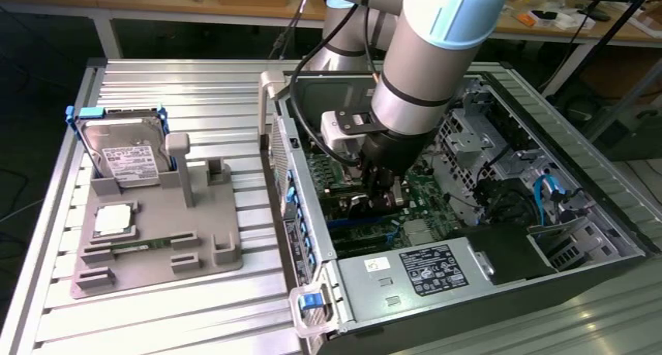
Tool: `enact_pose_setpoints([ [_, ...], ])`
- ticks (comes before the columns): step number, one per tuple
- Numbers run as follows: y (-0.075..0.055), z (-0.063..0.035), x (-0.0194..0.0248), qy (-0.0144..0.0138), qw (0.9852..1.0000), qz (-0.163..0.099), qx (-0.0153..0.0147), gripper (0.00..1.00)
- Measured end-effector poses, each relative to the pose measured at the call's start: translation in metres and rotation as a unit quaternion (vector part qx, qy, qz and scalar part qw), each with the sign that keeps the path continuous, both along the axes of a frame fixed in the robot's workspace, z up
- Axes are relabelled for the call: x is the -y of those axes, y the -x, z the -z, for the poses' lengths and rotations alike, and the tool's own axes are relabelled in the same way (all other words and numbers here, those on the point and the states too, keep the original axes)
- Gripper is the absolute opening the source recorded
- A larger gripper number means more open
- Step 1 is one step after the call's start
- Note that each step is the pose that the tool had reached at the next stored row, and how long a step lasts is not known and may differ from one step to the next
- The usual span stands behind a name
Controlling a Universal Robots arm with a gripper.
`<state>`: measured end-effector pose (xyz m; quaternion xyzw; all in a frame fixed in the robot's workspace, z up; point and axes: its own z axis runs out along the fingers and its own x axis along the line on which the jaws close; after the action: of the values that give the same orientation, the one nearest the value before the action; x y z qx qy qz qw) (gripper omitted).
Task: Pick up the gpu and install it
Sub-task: 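Insert the gpu into the slot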
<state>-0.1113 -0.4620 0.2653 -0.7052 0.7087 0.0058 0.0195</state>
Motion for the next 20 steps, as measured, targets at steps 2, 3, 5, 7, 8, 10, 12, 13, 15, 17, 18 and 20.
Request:
enact_pose_setpoints([
  [2, 0.0000, 0.0003, 0.0001, -0.0001, 1.0000, 0.000, 0.0001, 0.27],
  [3, 0.0001, 0.0004, 0.0005, -0.0001, 1.0000, 0.000, 0.0001, 0.27],
  [5, 0.0001, 0.0004, 0.0008, 0.0000, 1.0000, 0.000, 0.0000, 0.27],
  [7, 0.0003, 0.0005, 0.0011, 0.0000, 1.0000, 0.000, 0.0001, 0.27],
  [8, 0.0014, 0.0006, 0.0011, -0.0001, 1.0000, 0.000, 0.0002, 0.27],
  [10, 0.0035, 0.0007, 0.0010, 0.0000, 1.0000, 0.000, 0.0000, 0.27],
  [12, 0.0037, 0.0009, 0.0014, 0.0000, 1.0000, 0.000, 0.0001, 0.27],
  [13, 0.0037, 0.0011, 0.0019, 0.0000, 1.0000, 0.000, 0.0000, 0.27],
  [15, 0.0037, 0.0012, 0.0022, 0.0000, 1.0000, 0.000, 0.0000, 0.27],
  [17, 0.0037, 0.0031, 0.0022, -0.0003, 1.0000, 0.000, 0.0000, 0.27],
  [18, 0.0037, 0.0041, 0.0022, -0.0006, 1.0000, 0.000, 0.0000, 0.27],
  [20, 0.0037, 0.0052, 0.0022, -0.0008, 1.0000, 0.000, 0.0000, 0.27],
])
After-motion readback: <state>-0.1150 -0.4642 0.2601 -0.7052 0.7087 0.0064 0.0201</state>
